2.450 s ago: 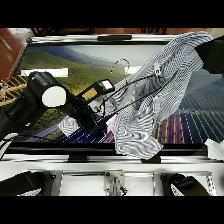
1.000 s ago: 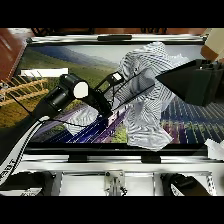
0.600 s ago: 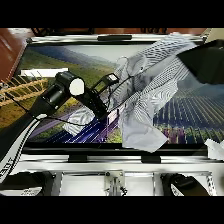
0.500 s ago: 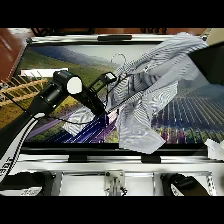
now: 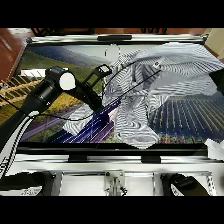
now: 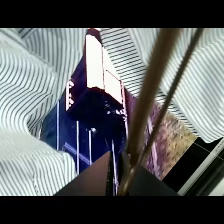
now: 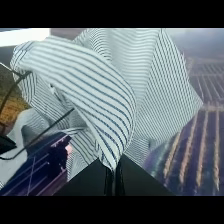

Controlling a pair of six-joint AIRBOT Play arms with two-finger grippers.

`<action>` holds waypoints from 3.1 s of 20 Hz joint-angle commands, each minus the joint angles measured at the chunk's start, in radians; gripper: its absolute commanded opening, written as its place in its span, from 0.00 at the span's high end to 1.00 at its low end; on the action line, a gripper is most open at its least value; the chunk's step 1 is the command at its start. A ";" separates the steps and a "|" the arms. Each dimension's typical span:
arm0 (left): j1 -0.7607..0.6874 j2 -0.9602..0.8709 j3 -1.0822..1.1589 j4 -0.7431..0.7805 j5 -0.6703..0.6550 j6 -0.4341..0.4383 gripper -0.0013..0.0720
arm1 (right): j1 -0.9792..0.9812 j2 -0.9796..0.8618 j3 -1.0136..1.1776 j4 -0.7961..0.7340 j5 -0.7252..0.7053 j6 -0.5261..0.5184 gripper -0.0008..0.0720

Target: Fold the shirts.

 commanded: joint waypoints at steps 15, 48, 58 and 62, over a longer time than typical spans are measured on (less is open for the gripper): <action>-0.022 0.182 0.000 -0.022 -0.177 0.190 0.91 | 0.000 -0.144 0.000 -0.350 -0.288 -0.028 0.90; -0.016 0.055 0.007 -0.003 -0.028 0.022 0.91 | 0.790 -0.162 0.000 -0.340 0.107 -0.068 0.90; -0.036 0.045 0.014 0.065 -0.082 0.352 0.91 | 0.782 -0.153 0.000 -0.762 -0.084 -0.176 0.90; -0.049 0.045 0.014 0.063 -0.070 0.367 0.92 | 0.721 -0.154 0.000 -0.752 -0.136 -0.174 0.90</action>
